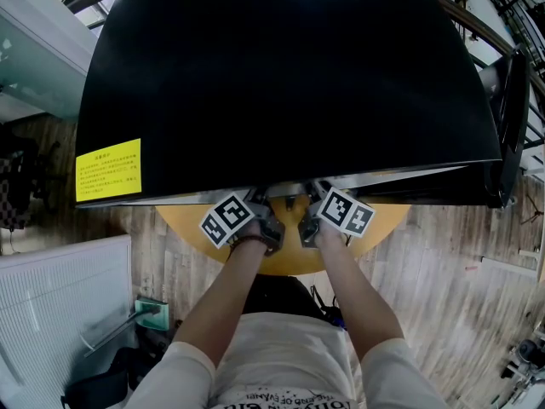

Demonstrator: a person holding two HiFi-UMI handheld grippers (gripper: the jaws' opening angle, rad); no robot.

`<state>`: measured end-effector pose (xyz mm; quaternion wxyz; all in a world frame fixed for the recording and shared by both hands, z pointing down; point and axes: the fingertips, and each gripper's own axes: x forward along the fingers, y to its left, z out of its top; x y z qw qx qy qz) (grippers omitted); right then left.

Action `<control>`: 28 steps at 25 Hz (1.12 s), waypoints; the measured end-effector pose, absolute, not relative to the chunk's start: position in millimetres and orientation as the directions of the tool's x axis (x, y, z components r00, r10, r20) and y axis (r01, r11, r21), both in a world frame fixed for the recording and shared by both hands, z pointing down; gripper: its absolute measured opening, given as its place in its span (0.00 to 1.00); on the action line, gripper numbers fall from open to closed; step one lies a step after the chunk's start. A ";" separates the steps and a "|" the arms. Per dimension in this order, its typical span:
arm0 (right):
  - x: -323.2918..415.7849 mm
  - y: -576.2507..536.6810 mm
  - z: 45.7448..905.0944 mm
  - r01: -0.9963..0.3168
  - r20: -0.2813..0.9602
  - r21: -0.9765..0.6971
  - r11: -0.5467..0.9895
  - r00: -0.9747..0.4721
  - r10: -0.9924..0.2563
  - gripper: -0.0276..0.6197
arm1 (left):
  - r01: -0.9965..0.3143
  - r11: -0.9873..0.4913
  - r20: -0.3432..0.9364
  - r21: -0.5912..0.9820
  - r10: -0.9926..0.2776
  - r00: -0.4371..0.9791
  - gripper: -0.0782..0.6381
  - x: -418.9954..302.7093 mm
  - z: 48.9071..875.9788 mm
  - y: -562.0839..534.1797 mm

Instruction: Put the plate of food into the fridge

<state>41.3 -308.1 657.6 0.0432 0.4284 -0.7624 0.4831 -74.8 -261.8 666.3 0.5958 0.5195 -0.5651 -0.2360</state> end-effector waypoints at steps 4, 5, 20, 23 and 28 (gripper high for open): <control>41.2 -308.3 657.9 -0.742 0.520 -0.642 0.191 -0.605 -0.603 0.19 | -0.325 0.362 0.448 0.874 -0.859 0.249 0.17 -75.8 666.7 -261.1; 41.0 -308.1 657.9 -0.753 0.529 -0.628 0.194 -0.597 -0.603 0.20 | -0.330 0.363 0.451 0.871 -0.858 0.247 0.17 -76.6 666.4 -260.5; 57.0 -299.3 640.9 -0.790 0.516 -0.581 0.196 -0.543 -0.662 0.23 | -0.388 0.294 0.426 0.873 -0.849 0.314 0.25 -74.7 652.8 -240.2; 57.9 -285.0 633.2 -0.791 0.521 -0.584 0.183 -0.539 -0.662 0.23 | -0.434 0.255 0.422 0.864 -0.836 0.350 0.25 -74.0 642.9 -231.1; 54.2 -254.7 604.0 -0.786 0.480 -0.568 0.243 -0.556 -0.679 0.23 | -0.575 0.115 0.422 0.810 -0.794 0.437 0.24 -67.6 628.9 -205.9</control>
